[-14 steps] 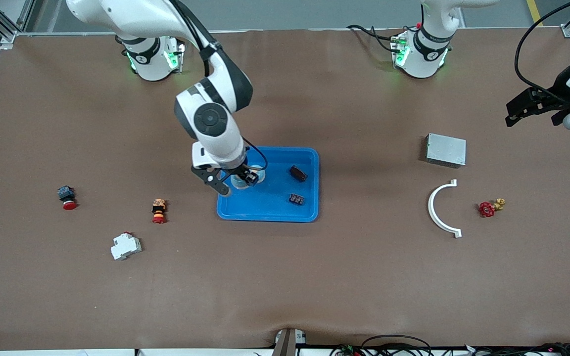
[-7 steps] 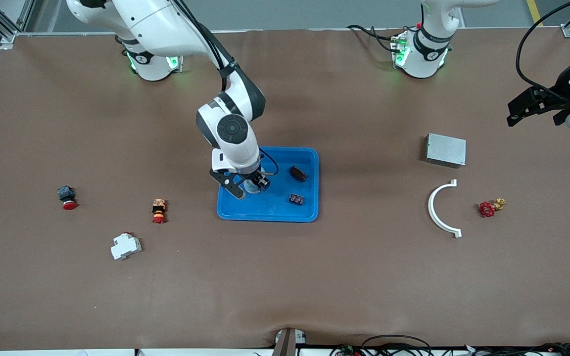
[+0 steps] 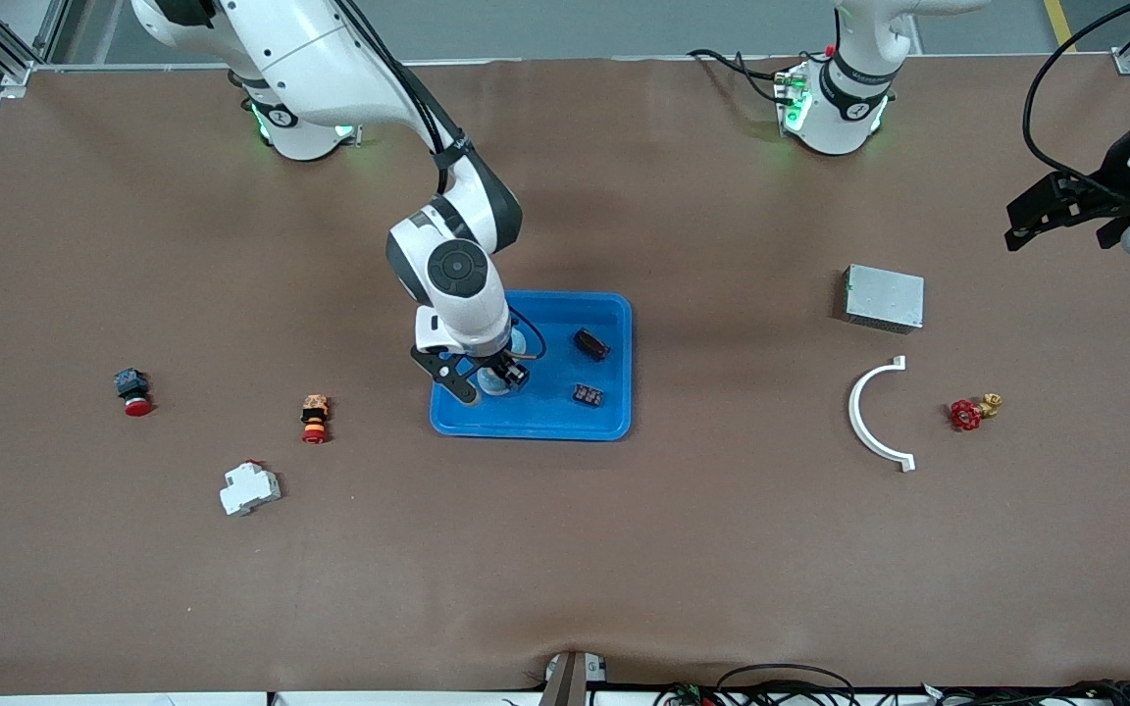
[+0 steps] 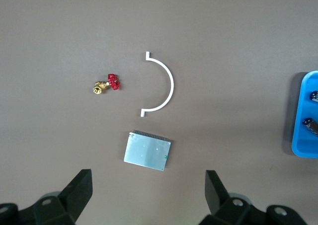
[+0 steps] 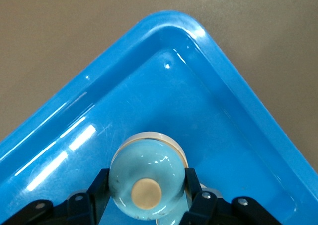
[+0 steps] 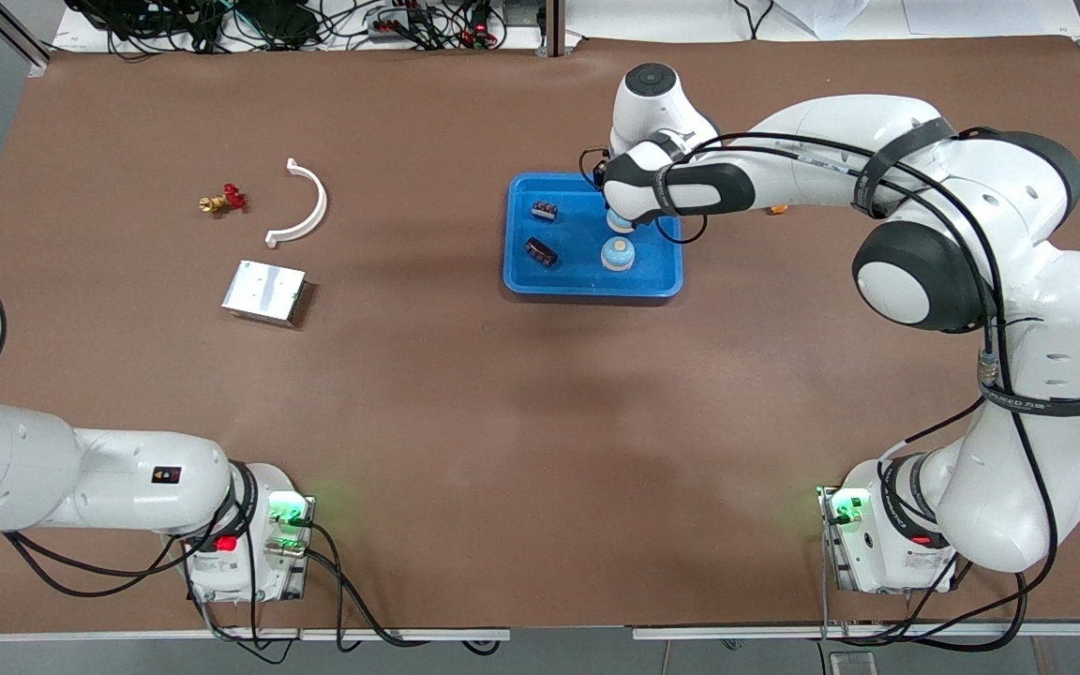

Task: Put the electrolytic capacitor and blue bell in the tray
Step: 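Lower the bell into the tray and open the right gripper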

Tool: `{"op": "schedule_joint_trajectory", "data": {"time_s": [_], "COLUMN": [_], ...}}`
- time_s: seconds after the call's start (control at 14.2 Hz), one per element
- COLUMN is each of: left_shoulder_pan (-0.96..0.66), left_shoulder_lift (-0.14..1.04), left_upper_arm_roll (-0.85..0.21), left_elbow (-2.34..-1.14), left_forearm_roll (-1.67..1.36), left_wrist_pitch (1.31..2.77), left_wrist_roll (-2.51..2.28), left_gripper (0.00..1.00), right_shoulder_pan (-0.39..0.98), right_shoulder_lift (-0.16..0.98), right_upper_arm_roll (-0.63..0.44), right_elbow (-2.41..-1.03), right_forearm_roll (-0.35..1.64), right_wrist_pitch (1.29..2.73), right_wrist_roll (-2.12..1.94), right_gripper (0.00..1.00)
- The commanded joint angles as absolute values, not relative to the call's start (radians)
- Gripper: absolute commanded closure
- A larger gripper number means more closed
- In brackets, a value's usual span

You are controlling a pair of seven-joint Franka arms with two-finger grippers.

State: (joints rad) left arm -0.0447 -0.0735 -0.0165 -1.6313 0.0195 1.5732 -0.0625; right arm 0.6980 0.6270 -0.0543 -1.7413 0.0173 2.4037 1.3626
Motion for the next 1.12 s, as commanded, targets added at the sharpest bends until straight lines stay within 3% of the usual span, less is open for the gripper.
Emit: {"op": "schedule_joint_trajectory", "data": {"time_s": [0.0, 1.05], "left_shoulder_pan": [-0.031, -0.031], "left_shoulder_lift": [-0.072, -0.060], "left_upper_arm_roll": [-0.025, -0.026], "left_elbow": [-1.621, -1.621], "left_forearm_roll": [-0.002, 0.000], "left_wrist_pitch": [1.560, 1.568], "left_wrist_roll": [-0.049, -0.049], "left_gripper": [0.00, 0.00], "right_shoulder_pan": [0.686, 0.673], "right_shoulder_lift": [0.660, 0.727], "right_upper_arm_roll": [-0.049, -0.049], "right_elbow": [-1.697, -1.678], "right_forearm_roll": [-0.005, -0.003], "right_wrist_pitch": [2.404, 2.482], "right_wrist_roll": [1.384, 1.384], "right_gripper": [1.00, 1.00]}}
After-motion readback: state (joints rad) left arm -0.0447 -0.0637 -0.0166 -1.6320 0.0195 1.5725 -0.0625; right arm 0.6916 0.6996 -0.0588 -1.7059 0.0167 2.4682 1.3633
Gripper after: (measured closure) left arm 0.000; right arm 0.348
